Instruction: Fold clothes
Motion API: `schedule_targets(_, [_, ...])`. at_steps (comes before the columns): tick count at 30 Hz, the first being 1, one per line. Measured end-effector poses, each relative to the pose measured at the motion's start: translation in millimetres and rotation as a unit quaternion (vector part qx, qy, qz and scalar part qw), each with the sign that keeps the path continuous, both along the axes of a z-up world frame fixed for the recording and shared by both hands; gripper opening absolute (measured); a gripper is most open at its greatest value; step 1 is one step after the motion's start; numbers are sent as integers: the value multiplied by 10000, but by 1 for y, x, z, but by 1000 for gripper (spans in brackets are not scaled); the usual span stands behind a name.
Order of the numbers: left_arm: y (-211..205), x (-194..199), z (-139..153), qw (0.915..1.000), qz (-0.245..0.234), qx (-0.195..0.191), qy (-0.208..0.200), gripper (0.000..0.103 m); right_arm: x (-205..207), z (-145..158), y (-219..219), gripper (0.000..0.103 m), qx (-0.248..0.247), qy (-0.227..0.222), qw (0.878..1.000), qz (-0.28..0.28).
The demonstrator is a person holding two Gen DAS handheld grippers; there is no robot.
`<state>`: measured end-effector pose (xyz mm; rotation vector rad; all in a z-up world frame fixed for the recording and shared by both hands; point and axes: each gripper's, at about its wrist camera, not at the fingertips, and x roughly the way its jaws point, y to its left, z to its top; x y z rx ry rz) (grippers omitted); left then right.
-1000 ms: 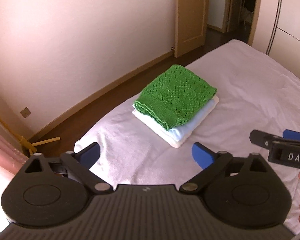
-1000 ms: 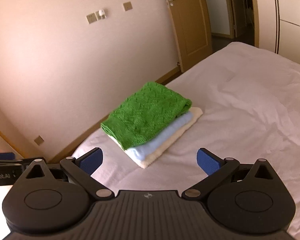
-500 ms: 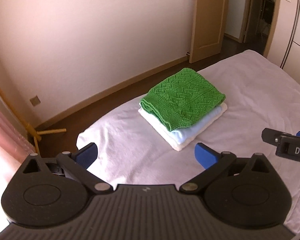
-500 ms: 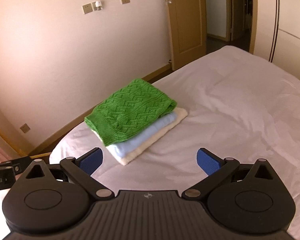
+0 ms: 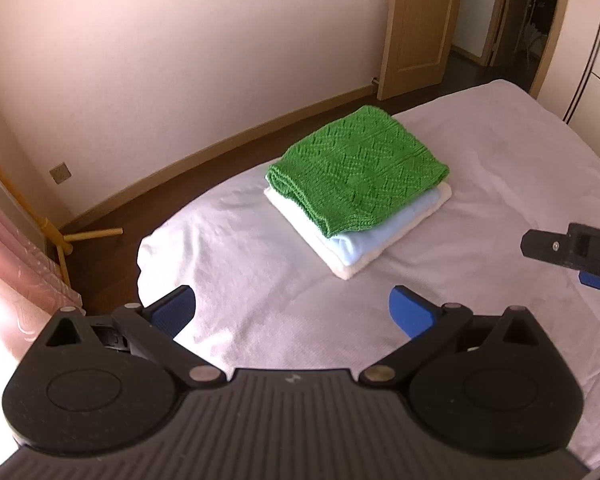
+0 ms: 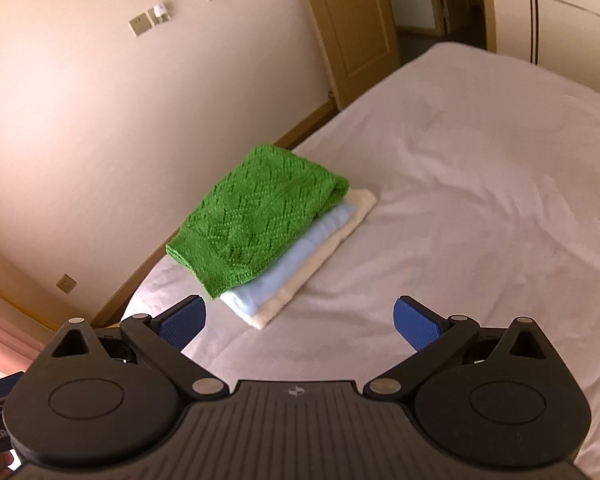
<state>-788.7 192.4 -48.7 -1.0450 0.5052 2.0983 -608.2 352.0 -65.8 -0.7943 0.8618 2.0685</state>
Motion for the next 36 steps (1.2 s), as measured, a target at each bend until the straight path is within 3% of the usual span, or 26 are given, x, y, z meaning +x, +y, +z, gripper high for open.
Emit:
schedule_targets(16, [42,-34,-36,9988,-111,-384,-272,102,-48,-35,12,103,-122,-658,9963,538])
schedule_targets(36, [89,-67,-61,9969,-327,-603,-385,102,-77,-65,44,103,-455,-896,9938,468])
